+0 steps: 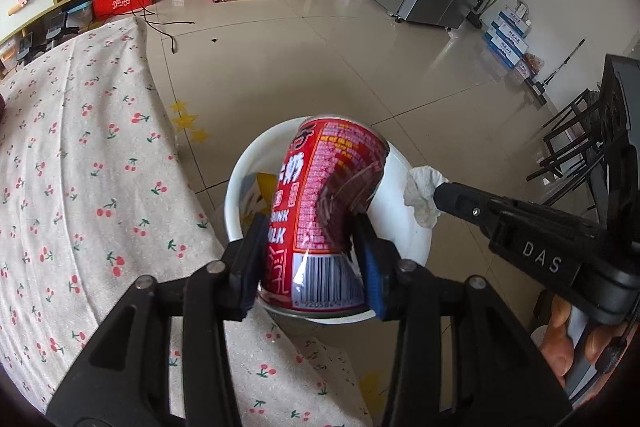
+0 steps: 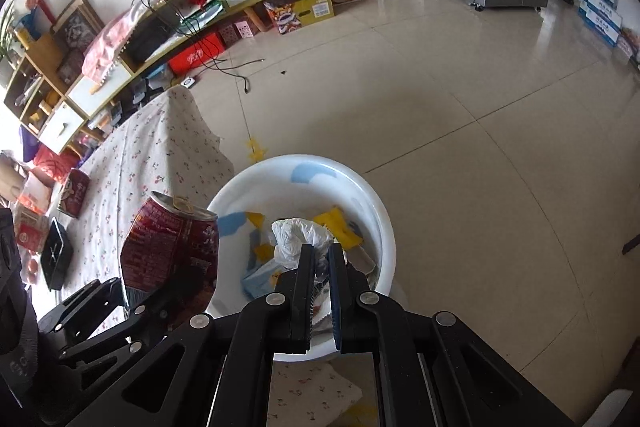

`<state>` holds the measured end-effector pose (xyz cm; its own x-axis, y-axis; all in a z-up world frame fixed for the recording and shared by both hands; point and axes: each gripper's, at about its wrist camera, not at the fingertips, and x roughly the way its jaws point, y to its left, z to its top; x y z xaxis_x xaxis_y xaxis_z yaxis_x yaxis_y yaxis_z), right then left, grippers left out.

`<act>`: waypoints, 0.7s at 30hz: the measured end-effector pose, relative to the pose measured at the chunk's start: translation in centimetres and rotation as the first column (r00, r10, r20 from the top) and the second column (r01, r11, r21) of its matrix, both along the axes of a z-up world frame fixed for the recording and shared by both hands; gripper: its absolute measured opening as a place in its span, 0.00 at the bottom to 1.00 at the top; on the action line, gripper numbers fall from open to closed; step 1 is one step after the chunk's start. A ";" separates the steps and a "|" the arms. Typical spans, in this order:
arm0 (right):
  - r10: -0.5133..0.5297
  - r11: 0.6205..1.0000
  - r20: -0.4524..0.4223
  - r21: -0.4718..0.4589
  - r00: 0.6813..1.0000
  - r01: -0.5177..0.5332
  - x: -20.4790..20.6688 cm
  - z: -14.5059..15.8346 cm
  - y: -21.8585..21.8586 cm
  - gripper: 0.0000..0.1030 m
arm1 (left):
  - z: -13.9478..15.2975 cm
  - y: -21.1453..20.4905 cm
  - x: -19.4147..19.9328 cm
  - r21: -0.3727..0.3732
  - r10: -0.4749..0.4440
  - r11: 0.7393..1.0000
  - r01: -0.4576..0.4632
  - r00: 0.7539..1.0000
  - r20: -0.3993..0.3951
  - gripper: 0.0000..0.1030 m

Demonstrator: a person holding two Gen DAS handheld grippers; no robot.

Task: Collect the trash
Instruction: 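Open the left tool to drop the can while the right tool drops the tissue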

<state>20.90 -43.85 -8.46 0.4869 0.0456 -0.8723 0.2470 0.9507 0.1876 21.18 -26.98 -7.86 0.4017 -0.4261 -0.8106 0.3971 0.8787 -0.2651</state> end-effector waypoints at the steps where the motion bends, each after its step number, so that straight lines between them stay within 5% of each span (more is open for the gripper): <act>1: 0.004 1.000 -0.011 -0.002 1.000 -0.004 0.1 -0.2 0.0 0.08 | -0.2 0.0 0.1 0.003 0.000 1.000 0.000 1.000 -0.004 0.44; 9: -0.017 0.999 -0.093 -0.045 0.996 0.012 0.8 -2.0 -0.3 0.10 | -1.0 -0.3 0.6 0.012 -0.004 1.000 0.005 1.000 -0.028 0.44; 15: -0.043 0.997 -0.105 -0.075 0.994 0.035 0.9 -2.0 -0.7 0.34 | -1.3 -1.2 0.9 0.024 -0.037 0.999 0.038 0.999 -0.033 0.44; 21: -0.086 0.996 -0.068 -0.035 0.994 0.084 0.6 -1.4 -1.7 0.36 | -1.9 -2.6 1.9 0.067 -0.120 0.990 0.121 0.992 -0.024 0.44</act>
